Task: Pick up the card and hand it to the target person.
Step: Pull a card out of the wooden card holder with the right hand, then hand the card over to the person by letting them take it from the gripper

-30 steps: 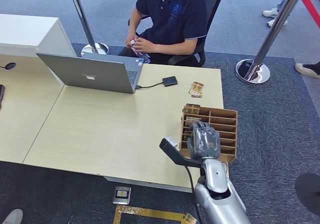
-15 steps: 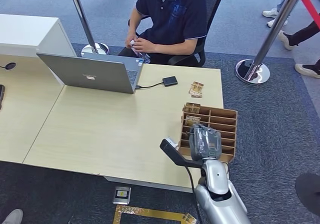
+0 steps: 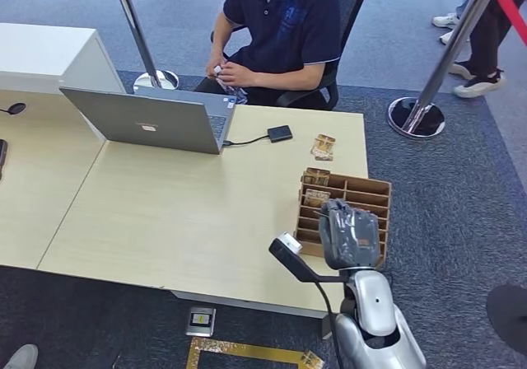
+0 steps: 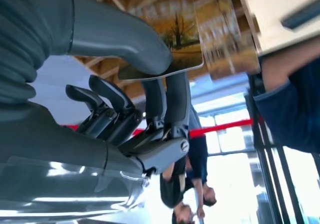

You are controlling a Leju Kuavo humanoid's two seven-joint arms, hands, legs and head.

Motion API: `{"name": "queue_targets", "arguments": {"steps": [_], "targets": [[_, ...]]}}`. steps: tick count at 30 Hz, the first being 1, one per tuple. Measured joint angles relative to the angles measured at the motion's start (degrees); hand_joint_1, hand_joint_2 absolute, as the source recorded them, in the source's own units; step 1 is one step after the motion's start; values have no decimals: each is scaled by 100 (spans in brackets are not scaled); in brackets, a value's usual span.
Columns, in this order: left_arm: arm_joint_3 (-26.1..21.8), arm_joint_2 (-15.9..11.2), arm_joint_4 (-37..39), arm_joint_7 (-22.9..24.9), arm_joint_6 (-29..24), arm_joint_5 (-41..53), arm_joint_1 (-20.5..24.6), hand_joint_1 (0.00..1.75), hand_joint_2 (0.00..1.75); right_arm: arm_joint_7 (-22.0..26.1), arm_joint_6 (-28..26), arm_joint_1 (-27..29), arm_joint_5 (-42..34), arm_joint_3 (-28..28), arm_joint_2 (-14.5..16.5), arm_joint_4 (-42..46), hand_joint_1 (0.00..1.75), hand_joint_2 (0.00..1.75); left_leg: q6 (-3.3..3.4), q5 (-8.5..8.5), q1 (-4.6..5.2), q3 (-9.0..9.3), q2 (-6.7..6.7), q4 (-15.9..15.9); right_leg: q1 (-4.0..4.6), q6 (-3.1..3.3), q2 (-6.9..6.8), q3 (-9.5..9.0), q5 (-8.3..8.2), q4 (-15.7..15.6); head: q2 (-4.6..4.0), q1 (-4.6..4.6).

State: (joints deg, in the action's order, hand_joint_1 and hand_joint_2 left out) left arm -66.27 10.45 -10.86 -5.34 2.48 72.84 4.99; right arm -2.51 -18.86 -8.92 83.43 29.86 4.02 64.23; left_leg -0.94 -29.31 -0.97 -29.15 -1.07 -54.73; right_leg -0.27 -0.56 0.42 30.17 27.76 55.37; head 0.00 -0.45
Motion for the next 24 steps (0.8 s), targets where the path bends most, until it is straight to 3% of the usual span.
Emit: {"name": "queue_targets", "arguments": {"steps": [5,11,16,24], "targets": [[0,0,0,-19,4,-38,1,0,0,485,11,-88,-368,23,-117,526,175,175,0,0,0,0,0,0,0,0,0,-1,0,1,0,1],[0,0,0,-56,4,-31,4,0,0,706,-27,-625,-629,138,-159,665,175,175,0,0,0,2,0,0,0,0,0,-2,-1,5,0,1],[0,2,0,-106,2,11,22,0,0,836,-205,-1481,-801,247,-8,64,175,175,0,1,0,4,6,-1,0,1,0,-3,-1,8,0,0],[0,7,5,-107,-7,16,39,0,0,882,-288,-2631,-838,311,521,-1261,175,175,-1,1,-1,3,5,-1,1,1,0,-1,0,12,0,-1]]}}
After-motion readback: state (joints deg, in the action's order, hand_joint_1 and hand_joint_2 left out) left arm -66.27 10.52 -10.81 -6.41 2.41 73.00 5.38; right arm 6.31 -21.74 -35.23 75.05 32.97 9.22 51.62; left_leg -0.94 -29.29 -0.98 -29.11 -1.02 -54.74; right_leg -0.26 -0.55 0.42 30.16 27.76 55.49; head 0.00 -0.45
